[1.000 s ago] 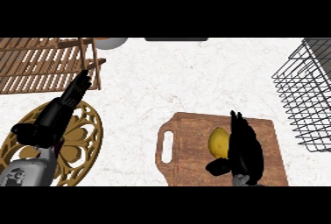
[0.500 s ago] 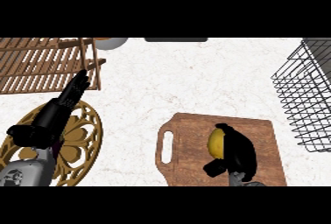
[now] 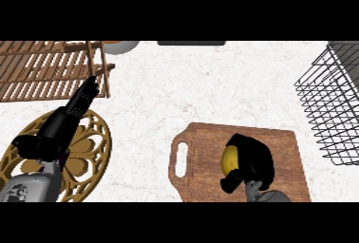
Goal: Pick the lemon from the cutting board and place it in the basket
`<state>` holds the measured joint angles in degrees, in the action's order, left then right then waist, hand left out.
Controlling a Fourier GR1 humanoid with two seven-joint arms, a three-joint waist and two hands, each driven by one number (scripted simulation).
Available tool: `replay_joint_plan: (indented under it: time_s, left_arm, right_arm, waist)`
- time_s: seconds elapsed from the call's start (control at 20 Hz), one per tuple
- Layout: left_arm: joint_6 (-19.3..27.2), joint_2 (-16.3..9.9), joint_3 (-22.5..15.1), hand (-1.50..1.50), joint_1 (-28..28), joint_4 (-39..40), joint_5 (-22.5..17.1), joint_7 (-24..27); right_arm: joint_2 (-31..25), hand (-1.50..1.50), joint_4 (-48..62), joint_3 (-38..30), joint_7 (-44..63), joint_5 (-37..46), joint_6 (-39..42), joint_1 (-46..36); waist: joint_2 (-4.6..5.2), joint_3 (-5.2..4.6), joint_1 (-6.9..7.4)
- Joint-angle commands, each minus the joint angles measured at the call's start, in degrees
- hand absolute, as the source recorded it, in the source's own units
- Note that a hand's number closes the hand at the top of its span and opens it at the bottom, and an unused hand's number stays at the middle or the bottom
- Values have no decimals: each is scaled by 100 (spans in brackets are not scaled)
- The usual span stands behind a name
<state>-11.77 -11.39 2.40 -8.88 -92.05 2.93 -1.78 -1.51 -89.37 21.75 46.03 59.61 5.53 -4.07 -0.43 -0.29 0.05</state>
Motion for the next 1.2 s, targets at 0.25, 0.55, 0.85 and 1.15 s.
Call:
replay_joint_plan:
  time_s: [0.25, 0.55, 0.85, 1.15]
  left_arm:
    - [44, -96, 202, 0, -81, 9, -63, -173]
    - [81, 53, 88, 0, 52, -213, -63, -217]
    - [-13, -51, 173, 0, 171, -74, -58, -6]
    - [15, 2, 161, 0, 385, -250, -70, -11]
  right_arm:
    - [-2180, 150, -1246, 1448, -3046, -229, 397, 1385]
    - [-3789, 150, -2380, 816, -4691, -589, -1145, 2982]
    - [-3962, 150, -3315, 137, -5756, -2585, -1414, 3937]
    - [-3984, 150, -4855, -296, -6548, -4015, -1678, 5004]
  waist:
    - [-53, 39, -205]
    - [-8, 38, -220]
    - [17, 36, -205]
    - [-30, 36, -295]
